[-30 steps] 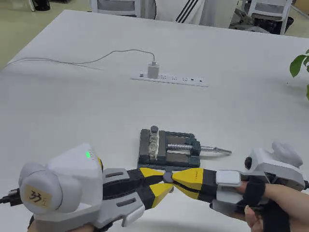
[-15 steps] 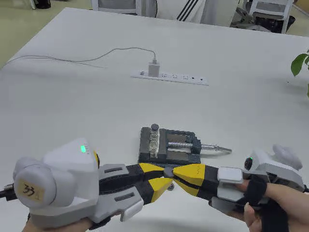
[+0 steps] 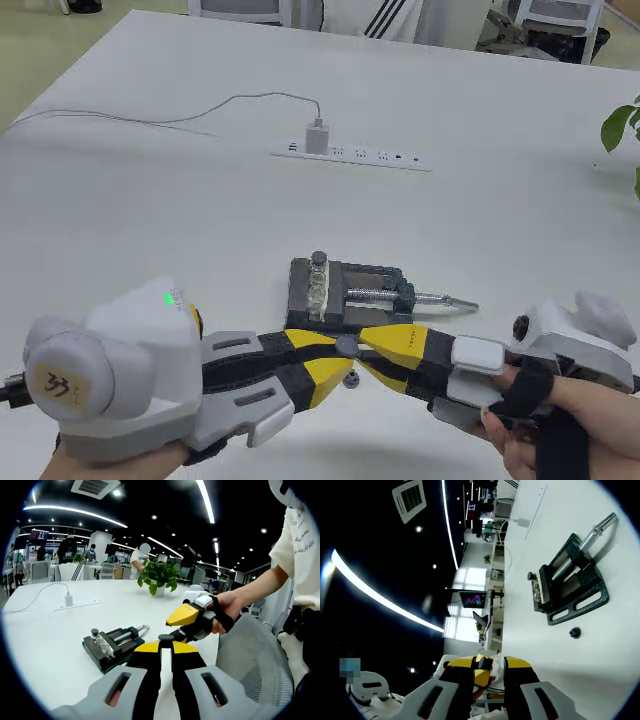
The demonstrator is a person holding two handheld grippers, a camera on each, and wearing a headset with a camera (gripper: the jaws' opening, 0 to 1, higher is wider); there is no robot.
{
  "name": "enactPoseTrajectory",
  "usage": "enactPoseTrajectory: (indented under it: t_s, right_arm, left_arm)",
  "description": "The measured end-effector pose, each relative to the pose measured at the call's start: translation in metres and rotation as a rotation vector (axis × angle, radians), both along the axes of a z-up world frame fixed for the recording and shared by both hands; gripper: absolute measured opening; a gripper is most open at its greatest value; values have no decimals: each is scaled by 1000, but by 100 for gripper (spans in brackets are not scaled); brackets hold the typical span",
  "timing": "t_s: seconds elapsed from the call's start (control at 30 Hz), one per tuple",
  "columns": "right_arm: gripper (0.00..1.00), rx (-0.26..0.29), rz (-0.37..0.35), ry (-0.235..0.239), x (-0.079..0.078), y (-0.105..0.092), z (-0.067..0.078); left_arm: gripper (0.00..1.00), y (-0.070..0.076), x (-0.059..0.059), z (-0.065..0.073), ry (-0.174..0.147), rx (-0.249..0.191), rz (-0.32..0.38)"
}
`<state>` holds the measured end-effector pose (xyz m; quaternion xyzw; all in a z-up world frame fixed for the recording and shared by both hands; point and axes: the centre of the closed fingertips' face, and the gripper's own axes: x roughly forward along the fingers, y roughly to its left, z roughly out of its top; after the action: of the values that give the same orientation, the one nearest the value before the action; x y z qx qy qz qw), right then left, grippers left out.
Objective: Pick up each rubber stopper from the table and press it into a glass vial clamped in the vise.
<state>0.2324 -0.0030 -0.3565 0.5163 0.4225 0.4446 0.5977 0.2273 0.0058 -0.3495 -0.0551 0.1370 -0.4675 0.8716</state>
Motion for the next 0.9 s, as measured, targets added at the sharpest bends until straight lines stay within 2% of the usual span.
enactPoseTrajectory:
  t_s: [0.07, 0.13, 0.17, 0.27, 0.33, 0.37, 0.43, 0.53, 0.6, 0.67, 0.77, 0.8, 0.9]
  right_arm:
    - [21, -18, 2, -28, 0, -2, 0]
    - [27, -43, -4, -80, 2, -3, -1]
    - [31, -54, -5, -89, 2, -4, -1]
    - [41, -124, 8, -195, 5, -7, -4]
    - [44, -148, 17, -235, 5, -8, -3]
    - [45, -166, 25, -277, 6, -9, -2]
    - [47, -198, 56, -296, 4, -10, -3]
    - [52, -271, 92, -392, 5, -13, -2]
    - [57, -307, 122, -426, 4, -14, -2]
    - [59, -364, 144, -503, 5, -15, -2]
    - [60, -450, 221, -628, 0, -13, 0]
    - [61, -466, 238, -656, 5, -17, -3]
    - [62, -522, 290, -727, 5, -15, -2]
  left_arm:
    - [3, 0, 0, -1, 2, 1, 1]
    - [3, 1, 0, -1, 2, 4, 1]
    - [3, 0, 0, -1, 1, 4, 1]
    - [3, 0, -1, -2, 4, 3, 1]
    - [3, 0, -1, -2, 5, 3, 1]
    - [3, 0, -1, -2, 5, 4, -1]
    - [3, 0, -1, -3, 6, 7, -3]
    - [3, 0, -1, -4, 7, 12, -5]
    - [3, 0, -2, -4, 7, 17, -8]
    - [3, 0, -2, -5, 7, 22, -10]
    - [3, -2, -4, -7, 7, 34, -18]
    - [3, -2, -5, -8, 8, 36, -21]
    - [3, -4, -6, -9, 9, 44, -30]
